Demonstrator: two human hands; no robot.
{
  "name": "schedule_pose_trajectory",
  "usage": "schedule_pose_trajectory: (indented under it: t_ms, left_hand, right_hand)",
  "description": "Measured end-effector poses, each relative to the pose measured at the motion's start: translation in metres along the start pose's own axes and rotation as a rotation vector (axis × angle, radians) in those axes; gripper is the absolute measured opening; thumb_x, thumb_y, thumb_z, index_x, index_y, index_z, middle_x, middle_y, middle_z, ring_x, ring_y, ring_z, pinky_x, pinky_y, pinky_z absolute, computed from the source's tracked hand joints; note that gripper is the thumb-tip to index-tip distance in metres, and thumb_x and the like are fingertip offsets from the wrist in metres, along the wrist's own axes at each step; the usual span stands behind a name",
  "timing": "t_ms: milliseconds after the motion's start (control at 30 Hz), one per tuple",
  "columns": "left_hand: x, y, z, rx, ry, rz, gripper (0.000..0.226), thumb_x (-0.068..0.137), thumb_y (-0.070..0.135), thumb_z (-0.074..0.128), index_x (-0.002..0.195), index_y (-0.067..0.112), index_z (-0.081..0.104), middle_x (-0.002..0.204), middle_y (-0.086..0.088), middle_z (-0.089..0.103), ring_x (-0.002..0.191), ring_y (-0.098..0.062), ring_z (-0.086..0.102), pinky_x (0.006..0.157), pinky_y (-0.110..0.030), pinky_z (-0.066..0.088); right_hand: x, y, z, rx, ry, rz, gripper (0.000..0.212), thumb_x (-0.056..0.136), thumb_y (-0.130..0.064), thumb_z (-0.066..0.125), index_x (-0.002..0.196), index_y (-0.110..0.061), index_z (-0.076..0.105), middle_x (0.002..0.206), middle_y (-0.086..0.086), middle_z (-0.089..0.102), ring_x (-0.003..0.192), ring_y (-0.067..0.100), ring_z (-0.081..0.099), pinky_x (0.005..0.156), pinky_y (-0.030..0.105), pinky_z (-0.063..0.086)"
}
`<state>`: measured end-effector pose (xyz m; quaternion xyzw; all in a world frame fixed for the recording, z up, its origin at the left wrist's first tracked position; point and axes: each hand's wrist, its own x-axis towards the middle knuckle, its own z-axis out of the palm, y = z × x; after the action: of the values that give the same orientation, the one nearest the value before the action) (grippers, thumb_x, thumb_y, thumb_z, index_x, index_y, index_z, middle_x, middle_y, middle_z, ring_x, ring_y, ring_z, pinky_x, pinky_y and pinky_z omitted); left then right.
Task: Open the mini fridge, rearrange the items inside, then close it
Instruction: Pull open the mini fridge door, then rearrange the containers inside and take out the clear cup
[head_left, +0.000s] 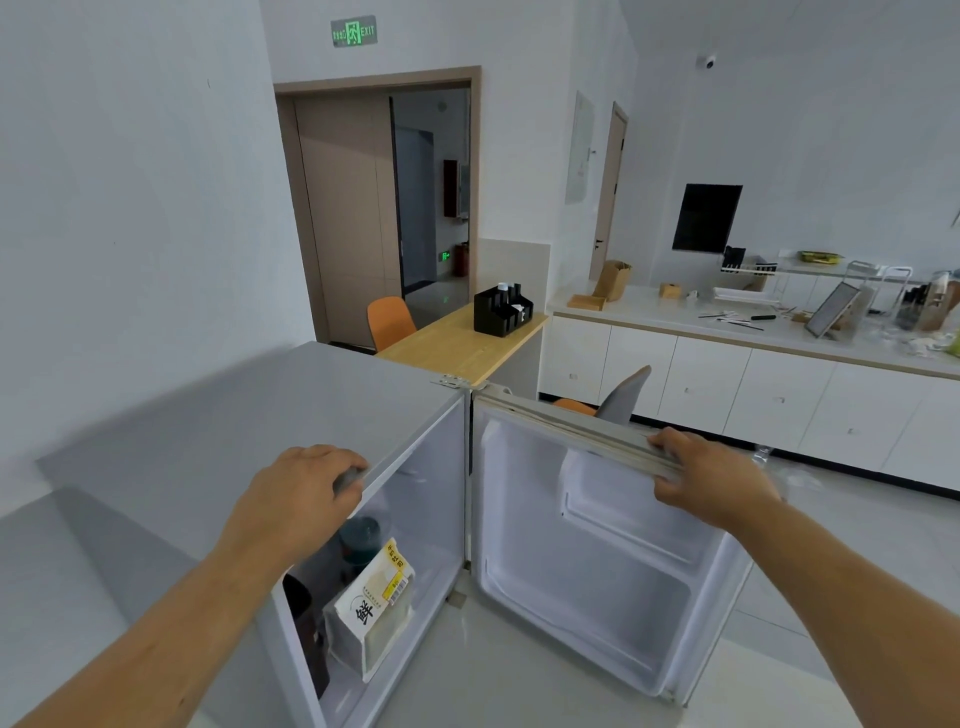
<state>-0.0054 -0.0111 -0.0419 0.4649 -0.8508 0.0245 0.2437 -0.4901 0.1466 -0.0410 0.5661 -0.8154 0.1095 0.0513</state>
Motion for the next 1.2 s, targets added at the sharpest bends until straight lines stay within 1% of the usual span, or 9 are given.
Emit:
schedule_pose_trajectory:
  t_ms: [133, 267, 367, 467, 600, 733, 867, 1033, 1200]
  left_hand:
    - [-0.003, 0.005, -0.005, 0.0, 0.026, 0.027, 0.024, 0.097, 0.039, 0.057, 0.117, 0.031, 0.068, 0.112, 0.012, 0.07, 0.098, -0.011, 0.057, 0.081, -0.03, 0.053]
    - [-0.01, 0.019, -0.013, 0.092, 0.034, 0.119, 0.022, 0.096, 0.031, 0.059, 0.114, 0.024, 0.071, 0.105, 0.007, 0.074, 0.092, -0.014, 0.063, 0.075, -0.031, 0.056]
    - [-0.022, 0.039, -0.016, 0.114, 0.041, 0.159, 0.023, 0.093, 0.029, 0.063, 0.113, 0.021, 0.073, 0.107, 0.005, 0.074, 0.094, -0.015, 0.066, 0.075, -0.032, 0.057]
    - [-0.039, 0.071, -0.013, 0.08, 0.055, 0.166, 0.027, 0.089, 0.03, 0.059, 0.107, 0.019, 0.075, 0.105, 0.005, 0.075, 0.095, -0.016, 0.067, 0.077, -0.031, 0.056]
    - [-0.067, 0.109, 0.003, 0.072, -0.051, 0.057, 0.031, 0.095, 0.037, 0.057, 0.121, 0.025, 0.069, 0.118, 0.01, 0.07, 0.109, -0.013, 0.06, 0.088, -0.028, 0.051]
    - [-0.083, 0.12, 0.022, 0.076, -0.1, -0.081, 0.039, 0.093, 0.045, 0.057, 0.129, 0.03, 0.063, 0.126, 0.012, 0.065, 0.115, -0.013, 0.056, 0.09, -0.028, 0.049]
    - [-0.091, 0.125, 0.039, 0.05, -0.195, -0.241, 0.044, 0.086, 0.05, 0.059, 0.126, 0.033, 0.061, 0.121, 0.01, 0.065, 0.106, -0.015, 0.06, 0.083, -0.032, 0.054]
    - [-0.106, 0.104, 0.079, 0.018, -0.266, -0.428, 0.05, 0.082, 0.054, 0.063, 0.126, 0.031, 0.061, 0.113, 0.005, 0.065, 0.093, -0.016, 0.067, 0.072, -0.031, 0.058]
    - [-0.1, 0.064, 0.123, -0.117, -0.269, -0.543, 0.058, 0.084, 0.051, 0.071, 0.135, 0.03, 0.054, 0.122, 0.004, 0.062, 0.105, -0.018, 0.066, 0.077, -0.033, 0.06]
  right_hand:
    - [-0.002, 0.0, 0.003, -0.042, 0.014, -0.011, 0.055, 0.085, -0.053, 0.062, 0.135, -0.042, 0.044, 0.109, -0.012, 0.063, 0.079, 0.009, 0.056, 0.06, 0.027, 0.042]
    - [-0.007, 0.003, 0.004, -0.024, 0.053, -0.083, 0.058, 0.088, -0.049, 0.064, 0.14, -0.033, 0.045, 0.133, -0.008, 0.058, 0.105, 0.014, 0.054, 0.084, 0.03, 0.047]
    - [-0.015, 0.001, 0.001, -0.003, 0.116, -0.158, 0.062, 0.089, -0.05, 0.064, 0.144, -0.028, 0.044, 0.143, -0.003, 0.055, 0.126, 0.02, 0.048, 0.106, 0.038, 0.043]
    - [-0.027, -0.014, 0.0, -0.01, 0.157, -0.272, 0.061, 0.093, -0.05, 0.06, 0.147, -0.024, 0.048, 0.147, -0.002, 0.053, 0.134, 0.02, 0.044, 0.114, 0.04, 0.036]
    - [-0.05, -0.043, 0.002, 0.047, 0.146, -0.489, 0.048, 0.095, -0.053, 0.054, 0.136, -0.029, 0.059, 0.141, -0.007, 0.058, 0.131, 0.016, 0.048, 0.113, 0.036, 0.036]
    - [-0.07, -0.084, 0.016, 0.108, 0.095, -0.648, 0.046, 0.096, -0.055, 0.047, 0.133, -0.031, 0.06, 0.138, -0.008, 0.059, 0.129, 0.015, 0.049, 0.113, 0.036, 0.036]
    - [-0.079, -0.124, 0.034, 0.173, 0.064, -0.697, 0.048, 0.096, -0.056, 0.048, 0.134, -0.029, 0.06, 0.138, -0.007, 0.059, 0.129, 0.015, 0.046, 0.112, 0.035, 0.035]
    - [-0.082, -0.182, 0.082, 0.339, -0.073, -0.617, 0.046, 0.092, -0.061, 0.05, 0.123, -0.031, 0.066, 0.132, -0.01, 0.063, 0.125, 0.013, 0.05, 0.106, 0.036, 0.042]
    - [-0.059, -0.228, 0.133, 0.358, -0.18, -0.462, 0.038, 0.093, -0.058, 0.054, 0.113, -0.031, 0.07, 0.12, -0.009, 0.067, 0.116, 0.016, 0.054, 0.093, 0.035, 0.048]
